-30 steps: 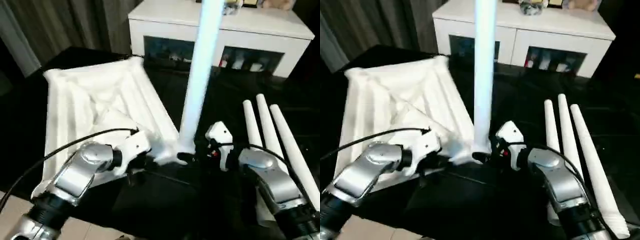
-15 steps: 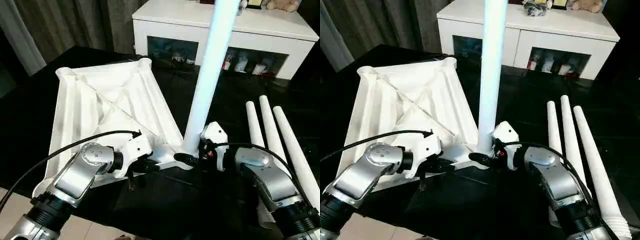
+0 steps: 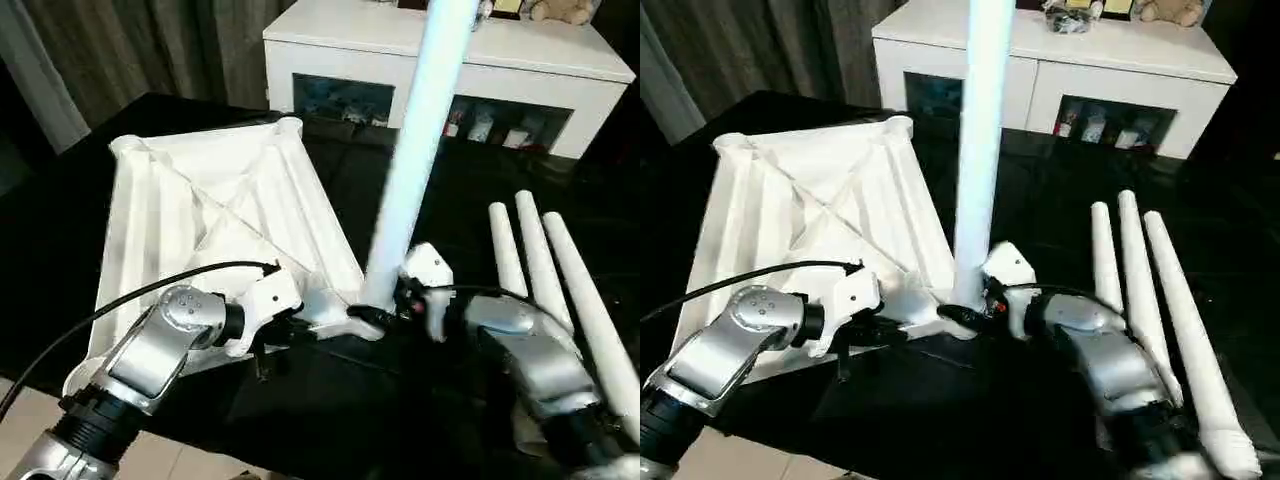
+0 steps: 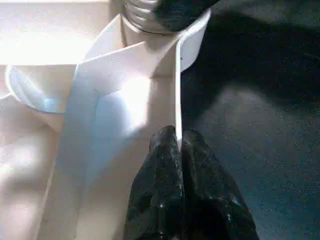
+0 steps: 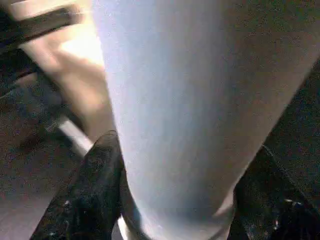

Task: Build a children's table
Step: Rotate leg to tighten

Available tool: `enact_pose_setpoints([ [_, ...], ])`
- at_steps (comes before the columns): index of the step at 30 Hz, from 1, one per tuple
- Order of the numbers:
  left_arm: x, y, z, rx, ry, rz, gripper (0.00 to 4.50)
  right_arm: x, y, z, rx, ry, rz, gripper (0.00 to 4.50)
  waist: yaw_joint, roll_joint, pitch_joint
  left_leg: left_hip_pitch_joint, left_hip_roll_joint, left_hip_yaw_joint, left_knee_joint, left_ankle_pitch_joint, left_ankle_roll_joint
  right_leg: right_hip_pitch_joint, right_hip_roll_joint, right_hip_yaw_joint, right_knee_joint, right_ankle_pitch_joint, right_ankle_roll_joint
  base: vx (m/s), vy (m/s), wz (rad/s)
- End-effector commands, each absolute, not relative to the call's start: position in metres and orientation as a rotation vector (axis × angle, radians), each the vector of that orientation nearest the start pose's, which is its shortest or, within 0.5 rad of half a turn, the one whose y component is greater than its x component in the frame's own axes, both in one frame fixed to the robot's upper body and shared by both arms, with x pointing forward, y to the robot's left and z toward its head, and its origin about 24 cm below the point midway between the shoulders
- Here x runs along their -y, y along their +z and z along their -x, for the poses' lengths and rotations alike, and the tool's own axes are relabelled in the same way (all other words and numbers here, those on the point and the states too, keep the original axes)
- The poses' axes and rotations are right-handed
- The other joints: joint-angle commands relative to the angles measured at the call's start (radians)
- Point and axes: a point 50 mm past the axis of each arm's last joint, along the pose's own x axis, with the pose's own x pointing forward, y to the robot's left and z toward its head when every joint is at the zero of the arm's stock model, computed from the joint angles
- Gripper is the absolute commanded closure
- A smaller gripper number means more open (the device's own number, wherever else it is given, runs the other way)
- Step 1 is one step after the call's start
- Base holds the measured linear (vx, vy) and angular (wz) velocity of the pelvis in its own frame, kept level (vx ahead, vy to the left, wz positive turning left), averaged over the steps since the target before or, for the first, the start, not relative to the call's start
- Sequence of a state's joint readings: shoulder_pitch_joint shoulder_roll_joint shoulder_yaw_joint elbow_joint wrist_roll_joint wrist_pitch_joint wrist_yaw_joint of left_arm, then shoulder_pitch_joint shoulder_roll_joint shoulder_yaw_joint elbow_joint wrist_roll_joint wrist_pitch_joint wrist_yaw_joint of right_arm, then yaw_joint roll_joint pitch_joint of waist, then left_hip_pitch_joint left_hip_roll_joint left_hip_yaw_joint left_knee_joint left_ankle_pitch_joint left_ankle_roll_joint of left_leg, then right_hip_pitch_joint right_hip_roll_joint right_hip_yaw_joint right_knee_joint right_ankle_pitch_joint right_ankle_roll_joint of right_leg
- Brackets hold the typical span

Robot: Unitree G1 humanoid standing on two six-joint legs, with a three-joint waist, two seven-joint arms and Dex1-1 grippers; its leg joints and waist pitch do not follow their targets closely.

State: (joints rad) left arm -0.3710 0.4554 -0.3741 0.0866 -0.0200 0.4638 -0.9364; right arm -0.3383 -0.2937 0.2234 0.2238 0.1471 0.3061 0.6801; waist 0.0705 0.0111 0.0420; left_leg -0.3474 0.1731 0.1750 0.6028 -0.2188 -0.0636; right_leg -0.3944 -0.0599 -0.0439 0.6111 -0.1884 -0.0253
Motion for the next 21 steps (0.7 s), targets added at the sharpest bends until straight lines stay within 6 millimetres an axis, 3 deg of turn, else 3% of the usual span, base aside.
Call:
enact_pose_setpoints([
  [1, -0.121, 0.044, -0.286, -0.538, -1.02, -0.423, 4.5, 0.14, 0.015, -0.302, -0.468, 0.577, 0.174, 1.84, -0.01, 0.002, -0.038, 0.006, 0.048, -0.019, -0.086, -0.229, -0.018, 0.034, -0.079, 0.046, -0.087, -0.341, -0.176, -0.05, -0.004, 0.0],
  [3, -0.11, 0.045, -0.302, -0.515, -0.864, -0.34, 4.5, 0.138, 0.008, -0.311, -0.496, 0.388, 0.106, 1.84, -0.022, 0.001, -0.038, 0.012, 0.044, -0.022, -0.086, -0.272, -0.042, 0.028, -0.08, 0.046, -0.097, -0.437, -0.146, -0.053, 0.001, 0.0],
  [4, -0.104, 0.046, -0.308, -0.501, -0.806, -0.308, 4.5, 0.136, 0.006, -0.314, -0.502, 0.311, 0.087, 1.85, -0.022, -0.002, -0.043, 0.011, 0.045, -0.029, -0.087, -0.273, -0.044, 0.033, -0.082, 0.045, -0.099, -0.444, -0.126, 0.0, 0.0, 0.0],
  [7, -0.089, 0.05, -0.323, -0.461, -0.693, -0.292, 4.5, 0.123, 0.002, -0.322, -0.517, 0.17, 0.009, 1.85, -0.029, 0.0, -0.043, 0.011, 0.04, -0.024, -0.085, -0.286, -0.038, 0.022, -0.075, 0.045, -0.103, -0.42, -0.115, 0.0, 0.0, 0.0],
  [9, -0.081, 0.052, -0.329, -0.44, -0.654, -0.299, 4.5, 0.115, 0.003, -0.326, -0.519, 0.124, -0.007, 1.85, -0.024, -0.001, -0.047, 0.013, 0.041, -0.022, -0.083, -0.266, -0.032, 0.021, -0.077, 0.048, -0.102, -0.383, -0.116, 0.0, 0.0, 0.0],
  [11, -0.073, 0.052, -0.333, -0.433, -0.647, -0.308, 4.5, 0.103, 0.006, -0.331, -0.498, 0.14, 0.015, 1.85, -0.023, -0.003, -0.047, 0.005, 0.041, -0.022, -0.084, -0.247, -0.025, 0.027, -0.077, 0.047, -0.097, -0.348, -0.118, 0.0, 0.0, 0.0],
  [13, -0.071, 0.052, -0.333, -0.44, -0.658, -0.308, 4.5, 0.098, 0.008, -0.332, -0.488, 0.149, 0.006, 1.85, -0.019, -0.004, -0.05, 0.005, 0.042, -0.021, -0.082, -0.23, -0.02, 0.028, -0.078, 0.047, -0.093, -0.323, -0.12, 0.0, 0.0, 0.0],
  [14, -0.07, 0.051, -0.333, -0.44, -0.661, -0.314, 4.5, 0.094, 0.01, -0.334, -0.475, 0.173, -0.013, 1.85, -0.017, -0.005, -0.051, -0.003, 0.043, -0.022, -0.083, -0.203, -0.013, 0.034, -0.081, 0.048, -0.088, -0.287, -0.125, 0.0, 0.0, 0.0],
  [16, -0.071, 0.049, -0.331, -0.453, -0.665, -0.317, 4.5, 0.089, 0.019, -0.335, -0.418, 0.231, -0.059, 1.29, -0.015, -0.006, -0.052, -0.004, 0.045, -0.02, -0.082, -0.184, 0.0, 0.036, -0.08, 0.047, -0.084, -0.25, -0.132, 0.0, 0.0, 0.0],
  [19, -0.075, 0.047, -0.328, -0.461, -0.685, -0.33, 4.5, 0.092, 0.027, -0.335, -0.355, 0.25, -0.051, 0.98, -0.014, -0.003, -0.054, -0.009, 0.045, -0.02, -0.081, -0.151, 0.017, 0.04, -0.081, 0.047, -0.08, -0.197, -0.145, 0.0, 0.0, 0.0],
  [21, -0.08, 0.046, -0.324, -0.465, -0.716, -0.339, 4.5, 0.101, 0.033, -0.336, -0.321, 0.255, -0.055, 0.79, -0.018, -0.005, -0.058, -0.019, 0.047, -0.024, -0.081, -0.118, 0.019, 0.051, -0.085, 0.044, -0.073, -0.165, -0.151, 0.0, 0.0, 0.0],
])
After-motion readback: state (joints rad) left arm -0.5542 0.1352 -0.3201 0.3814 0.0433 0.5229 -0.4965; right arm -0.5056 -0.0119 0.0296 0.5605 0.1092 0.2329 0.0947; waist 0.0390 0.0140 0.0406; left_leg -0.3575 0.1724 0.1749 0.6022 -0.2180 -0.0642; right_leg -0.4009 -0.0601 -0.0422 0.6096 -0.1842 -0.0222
